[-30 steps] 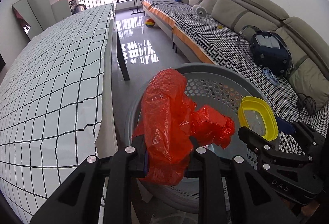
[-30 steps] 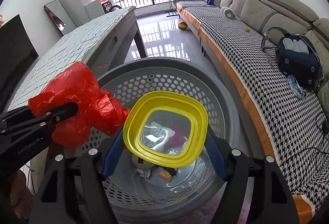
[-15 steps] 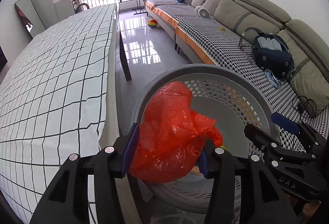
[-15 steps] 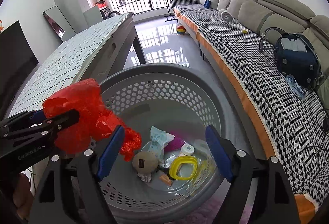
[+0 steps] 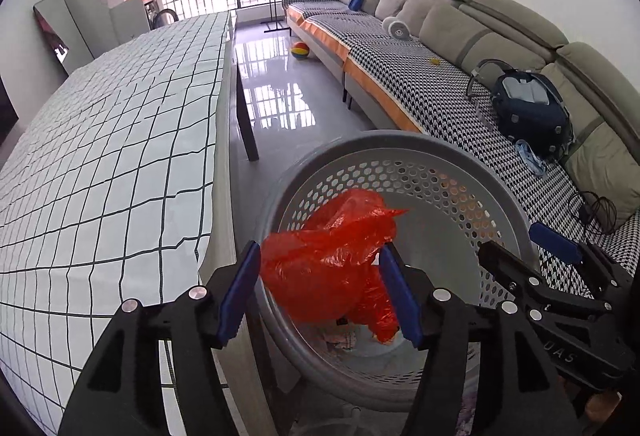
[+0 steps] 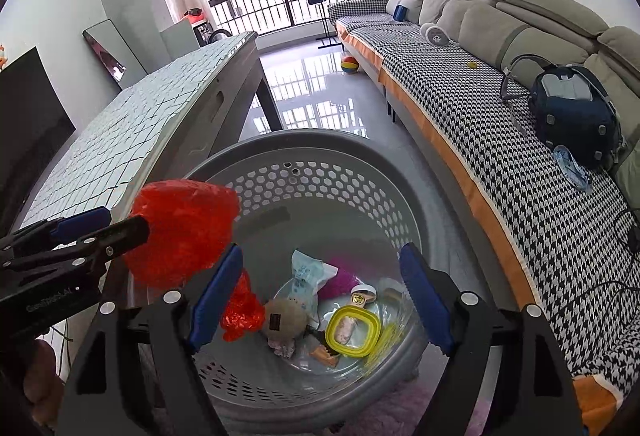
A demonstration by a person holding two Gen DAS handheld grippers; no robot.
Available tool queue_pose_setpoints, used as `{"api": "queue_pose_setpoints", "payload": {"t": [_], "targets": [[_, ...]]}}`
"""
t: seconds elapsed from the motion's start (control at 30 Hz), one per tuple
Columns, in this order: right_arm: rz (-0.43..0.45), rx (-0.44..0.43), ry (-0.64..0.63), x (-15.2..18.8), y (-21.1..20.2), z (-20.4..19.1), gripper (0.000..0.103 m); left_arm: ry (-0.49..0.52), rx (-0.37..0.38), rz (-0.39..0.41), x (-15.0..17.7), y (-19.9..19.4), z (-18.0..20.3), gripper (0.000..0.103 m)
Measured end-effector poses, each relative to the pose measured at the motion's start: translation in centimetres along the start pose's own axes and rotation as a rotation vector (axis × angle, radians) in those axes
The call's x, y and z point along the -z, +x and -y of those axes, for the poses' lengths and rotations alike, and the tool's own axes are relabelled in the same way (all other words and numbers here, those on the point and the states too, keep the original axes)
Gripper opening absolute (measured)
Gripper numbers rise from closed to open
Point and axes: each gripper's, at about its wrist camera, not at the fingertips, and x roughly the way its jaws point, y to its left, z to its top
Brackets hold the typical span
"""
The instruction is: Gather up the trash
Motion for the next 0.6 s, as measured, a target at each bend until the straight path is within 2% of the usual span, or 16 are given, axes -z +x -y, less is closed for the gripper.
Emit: {"api": "queue_pose_setpoints", "payload": {"t": [0.6], "targets": [[0.018,0.013,0.002,0.3,-0.5,0.0,0.077,-0.019,-0.038,0.025,0.4,-1.1,0.3,0.077]]}}
